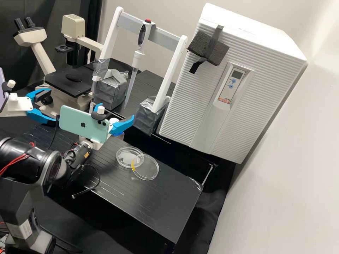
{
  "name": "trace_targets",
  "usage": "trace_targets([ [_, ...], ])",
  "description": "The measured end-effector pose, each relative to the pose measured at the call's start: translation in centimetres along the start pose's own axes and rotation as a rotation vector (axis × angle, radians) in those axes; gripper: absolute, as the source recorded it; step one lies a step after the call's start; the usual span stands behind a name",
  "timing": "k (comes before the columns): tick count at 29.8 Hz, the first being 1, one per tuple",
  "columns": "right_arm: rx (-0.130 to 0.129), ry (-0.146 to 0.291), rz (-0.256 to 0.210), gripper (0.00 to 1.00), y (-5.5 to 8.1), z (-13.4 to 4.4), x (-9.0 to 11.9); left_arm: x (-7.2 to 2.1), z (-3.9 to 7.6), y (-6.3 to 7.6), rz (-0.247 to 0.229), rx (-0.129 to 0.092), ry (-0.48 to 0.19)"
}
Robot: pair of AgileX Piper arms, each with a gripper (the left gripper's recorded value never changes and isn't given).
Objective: Close the bottle
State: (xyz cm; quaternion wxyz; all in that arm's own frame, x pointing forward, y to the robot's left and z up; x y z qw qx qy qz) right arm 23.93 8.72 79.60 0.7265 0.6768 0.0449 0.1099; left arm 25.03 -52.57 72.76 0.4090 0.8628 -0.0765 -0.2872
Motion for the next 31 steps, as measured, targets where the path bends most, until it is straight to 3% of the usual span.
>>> trace_targets([
  [3, 0.012, -0.007, 0.006, 1.00, 0.2, 0.2, -0.1, 0.02, 0.0, 0.0, 0.003, 0.013, 0.010],
  [12, 0.020, -0.006, 0.008, 1.00, 0.2, 0.2, -0.1, -0.29, 0.1, -0.3, 0.010, 0.019, 0.047],
  [20, 0.020, -0.006, 0.008, 1.00, 0.2, 0.2, -0.1, -0.60, 0.6, -0.1, 0.064, 0.102, 0.086],
  [22, 0.020, -0.006, 0.008, 1.00, 0.2, 0.2, -0.1, -0.77, 0.8, -0.1, 0.091, 0.131, 0.108],
  [25, 0.020, -0.006, 0.008, 1.00, 0.2, 0.2, -0.1, -0.85, 1.0, 0.3, 0.132, 0.157, 0.135],
  [28, 0.020, -0.006, 0.008, 1.00, 0.2, 0.2, -0.1, -0.93, 1.1, 0.3, 0.140, 0.157, 0.139],
  [31, 0.020, -0.006, 0.008, 1.00, 0.2, 0.2, -0.1, -1.28, 0.9, 0.7, 0.156, 0.135, 0.146],
])
